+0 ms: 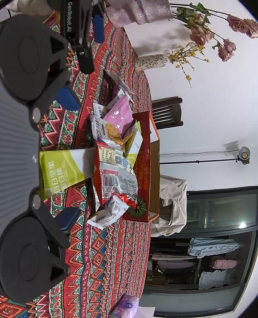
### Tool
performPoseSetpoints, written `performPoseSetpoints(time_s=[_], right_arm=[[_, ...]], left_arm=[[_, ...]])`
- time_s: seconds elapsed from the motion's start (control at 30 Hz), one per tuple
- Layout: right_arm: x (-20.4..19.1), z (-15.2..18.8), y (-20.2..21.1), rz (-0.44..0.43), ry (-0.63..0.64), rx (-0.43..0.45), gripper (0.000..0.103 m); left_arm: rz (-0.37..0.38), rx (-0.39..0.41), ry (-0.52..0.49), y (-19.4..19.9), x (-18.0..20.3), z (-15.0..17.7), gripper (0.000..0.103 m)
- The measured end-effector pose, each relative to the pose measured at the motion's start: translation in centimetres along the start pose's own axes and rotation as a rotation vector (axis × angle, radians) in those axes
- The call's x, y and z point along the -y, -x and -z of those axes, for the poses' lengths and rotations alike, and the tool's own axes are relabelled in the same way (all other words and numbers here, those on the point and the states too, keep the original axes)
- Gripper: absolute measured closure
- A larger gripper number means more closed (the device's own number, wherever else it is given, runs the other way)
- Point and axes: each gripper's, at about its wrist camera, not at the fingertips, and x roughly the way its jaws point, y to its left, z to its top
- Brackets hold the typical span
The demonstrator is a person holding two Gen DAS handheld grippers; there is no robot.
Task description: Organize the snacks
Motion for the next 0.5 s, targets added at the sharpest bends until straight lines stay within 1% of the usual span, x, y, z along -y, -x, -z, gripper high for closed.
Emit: performPoseSetpoints(time_s=[0.5], right_arm=[[-0.05, 0.06, -0.08, 0.003, 0.002, -0.003, 0.000]], left_arm=[[-0.001, 0.000, 0.000, -0.01, 0.02, 0.02, 0.000]])
